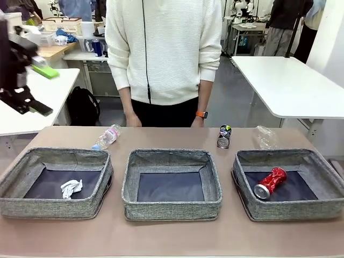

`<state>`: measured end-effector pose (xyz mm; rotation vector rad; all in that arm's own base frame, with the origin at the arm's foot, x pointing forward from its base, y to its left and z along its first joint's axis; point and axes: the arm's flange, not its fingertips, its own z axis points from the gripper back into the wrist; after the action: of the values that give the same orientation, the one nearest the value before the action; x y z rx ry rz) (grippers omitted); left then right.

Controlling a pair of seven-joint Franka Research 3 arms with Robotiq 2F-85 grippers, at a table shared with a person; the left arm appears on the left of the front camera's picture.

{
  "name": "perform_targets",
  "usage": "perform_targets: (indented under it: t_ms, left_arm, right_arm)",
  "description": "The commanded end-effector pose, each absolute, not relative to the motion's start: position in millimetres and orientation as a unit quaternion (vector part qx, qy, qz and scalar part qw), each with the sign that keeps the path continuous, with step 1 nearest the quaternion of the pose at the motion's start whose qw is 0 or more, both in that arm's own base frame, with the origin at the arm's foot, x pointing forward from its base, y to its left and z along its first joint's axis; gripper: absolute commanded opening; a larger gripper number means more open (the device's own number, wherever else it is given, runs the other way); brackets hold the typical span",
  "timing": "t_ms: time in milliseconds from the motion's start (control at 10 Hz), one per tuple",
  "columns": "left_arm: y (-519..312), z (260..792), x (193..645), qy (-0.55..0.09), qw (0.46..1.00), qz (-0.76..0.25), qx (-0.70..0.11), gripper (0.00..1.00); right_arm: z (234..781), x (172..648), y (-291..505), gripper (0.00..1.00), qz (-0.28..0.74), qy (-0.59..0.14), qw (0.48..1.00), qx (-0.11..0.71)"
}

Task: Sort the waste into the appropriate baskets.
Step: Place the picked waste into the Fabric basket indicated by the person.

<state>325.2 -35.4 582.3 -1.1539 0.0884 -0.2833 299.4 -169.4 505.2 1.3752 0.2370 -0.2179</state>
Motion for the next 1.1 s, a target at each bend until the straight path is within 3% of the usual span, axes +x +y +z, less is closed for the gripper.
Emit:
perform_targets:
  t_ms: [0,200,300,400,1000]
  left_arm:
    - [25.5,566.4,310.0,-0.016,0.767,-0.082,-0.636,1.0]
    - [79.6,556.0,283.5,-0.101,0.712,-0.006,-0.695,1.0]
    - [83.1,556.7,279.1,-0.056,0.744,0.058,-0.664,1.0]
    - [74.9,562.5,296.4,-0.052,0.741,-0.03,-0.669,1.0]
    - [74.9,562.5,296.4,-0.052,0.741,-0.03,-0.669,1.0]
  right_arm:
    - [507.2,298.7,-168.8,1.0,-0.095,0.106,0.759,0.635]
    - [507.2,298.7,-168.8,1.0,-0.095,0.106,0.759,0.635]
    - [507.2,298.7,-168.8,1.0,-0.095,0.106,0.759,0.635]
    - [507.2,298.7,-168.8,1.0,-0.095,0.106,0.759,0.635]
    - [507.2,298.7,-168.8,1.0,-0.095,0.106,0.759,0.635]
